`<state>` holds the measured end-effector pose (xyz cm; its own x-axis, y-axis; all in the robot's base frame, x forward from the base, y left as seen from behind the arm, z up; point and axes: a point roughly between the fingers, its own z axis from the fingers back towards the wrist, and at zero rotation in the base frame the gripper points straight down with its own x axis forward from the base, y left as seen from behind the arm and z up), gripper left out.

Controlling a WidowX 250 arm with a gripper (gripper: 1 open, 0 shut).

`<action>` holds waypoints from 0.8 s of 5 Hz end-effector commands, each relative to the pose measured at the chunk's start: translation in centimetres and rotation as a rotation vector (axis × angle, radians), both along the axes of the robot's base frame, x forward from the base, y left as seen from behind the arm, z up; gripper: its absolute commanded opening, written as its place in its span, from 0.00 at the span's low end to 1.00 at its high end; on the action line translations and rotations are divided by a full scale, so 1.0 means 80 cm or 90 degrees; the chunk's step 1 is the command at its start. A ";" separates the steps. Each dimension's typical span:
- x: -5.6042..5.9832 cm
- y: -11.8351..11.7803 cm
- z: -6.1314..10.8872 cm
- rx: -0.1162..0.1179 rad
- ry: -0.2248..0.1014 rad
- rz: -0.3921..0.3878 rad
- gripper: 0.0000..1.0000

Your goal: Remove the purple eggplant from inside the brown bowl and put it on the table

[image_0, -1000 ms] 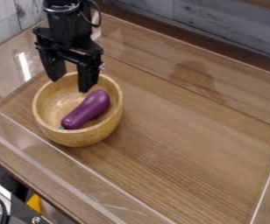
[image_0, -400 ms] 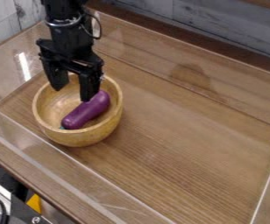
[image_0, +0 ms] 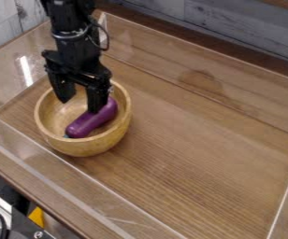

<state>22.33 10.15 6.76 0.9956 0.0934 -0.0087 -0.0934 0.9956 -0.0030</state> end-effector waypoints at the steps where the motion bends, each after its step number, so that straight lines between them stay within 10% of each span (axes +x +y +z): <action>1: 0.006 0.005 0.001 0.007 -0.023 0.008 1.00; 4: 0.008 0.000 -0.007 -0.011 -0.034 0.013 1.00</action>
<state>22.73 9.70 5.69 0.9945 0.1032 0.0171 -0.1026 0.9941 -0.0347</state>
